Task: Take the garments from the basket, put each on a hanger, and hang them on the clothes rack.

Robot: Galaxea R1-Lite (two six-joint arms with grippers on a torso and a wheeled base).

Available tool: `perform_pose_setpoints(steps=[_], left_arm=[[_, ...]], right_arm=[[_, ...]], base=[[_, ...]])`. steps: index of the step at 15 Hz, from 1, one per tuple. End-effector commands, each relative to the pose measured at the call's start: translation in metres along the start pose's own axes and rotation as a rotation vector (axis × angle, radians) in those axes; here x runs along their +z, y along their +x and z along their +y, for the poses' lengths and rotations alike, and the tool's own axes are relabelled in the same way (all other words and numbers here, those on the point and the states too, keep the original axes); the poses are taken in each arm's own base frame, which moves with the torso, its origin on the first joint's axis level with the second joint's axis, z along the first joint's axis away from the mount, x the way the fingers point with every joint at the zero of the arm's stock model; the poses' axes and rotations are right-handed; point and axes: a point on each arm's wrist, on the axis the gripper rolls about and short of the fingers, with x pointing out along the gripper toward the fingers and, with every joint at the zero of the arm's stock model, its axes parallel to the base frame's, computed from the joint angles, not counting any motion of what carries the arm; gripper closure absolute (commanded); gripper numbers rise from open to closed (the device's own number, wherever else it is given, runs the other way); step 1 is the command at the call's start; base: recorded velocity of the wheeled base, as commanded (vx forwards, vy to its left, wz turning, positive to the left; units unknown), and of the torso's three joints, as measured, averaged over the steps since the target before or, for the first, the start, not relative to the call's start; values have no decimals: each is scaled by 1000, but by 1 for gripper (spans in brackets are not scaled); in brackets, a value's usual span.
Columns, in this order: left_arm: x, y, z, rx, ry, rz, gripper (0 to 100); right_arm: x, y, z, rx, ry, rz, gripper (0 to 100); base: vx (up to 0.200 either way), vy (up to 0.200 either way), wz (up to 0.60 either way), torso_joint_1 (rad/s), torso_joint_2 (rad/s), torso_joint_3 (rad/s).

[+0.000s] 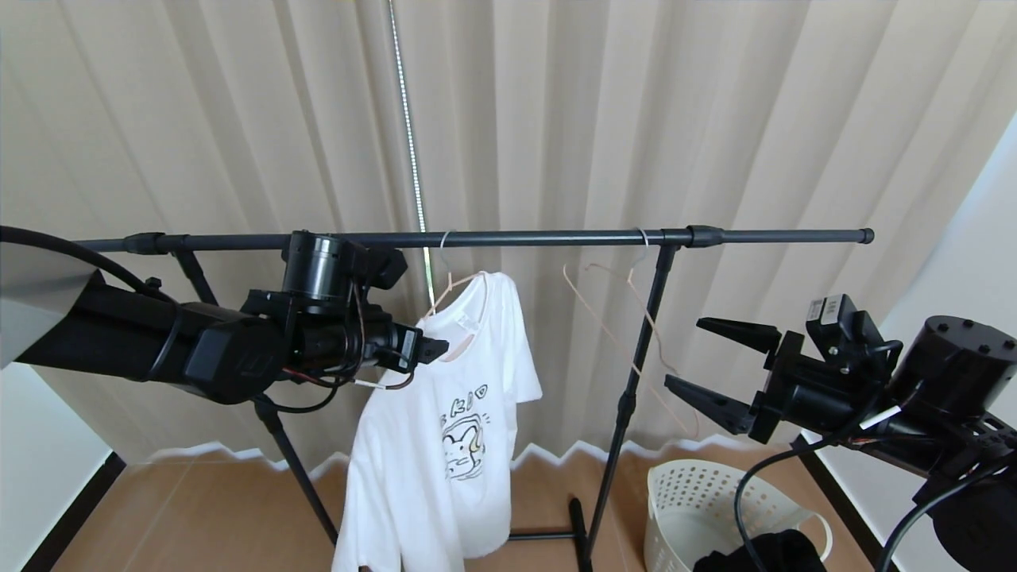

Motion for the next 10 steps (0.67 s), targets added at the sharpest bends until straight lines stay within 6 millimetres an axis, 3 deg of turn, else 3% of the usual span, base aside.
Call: perform_pose_setpoints(steps=[1, 6, 9, 10], left_arm=[[0, -1, 0, 0, 0, 0, 0], [9, -25, 0, 5, 2, -49, 0], [11, -68, -1, 9, 4, -107, 0], [10, -91, -2, 11, 5, -136, 0]], right_arm=[[0, 0, 0, 0, -1, 0, 0], [3, 1, -1, -7, -7, -9, 0], [20, 7, -1, -120, 29, -1, 0], [32, 7, 5, -135, 81, 2, 0]], base=[[0, 0, 0, 0, 0, 0], [0, 0, 0, 0, 0, 0], [0, 0, 0, 0, 0, 0], [0, 0, 0, 0, 0, 0]])
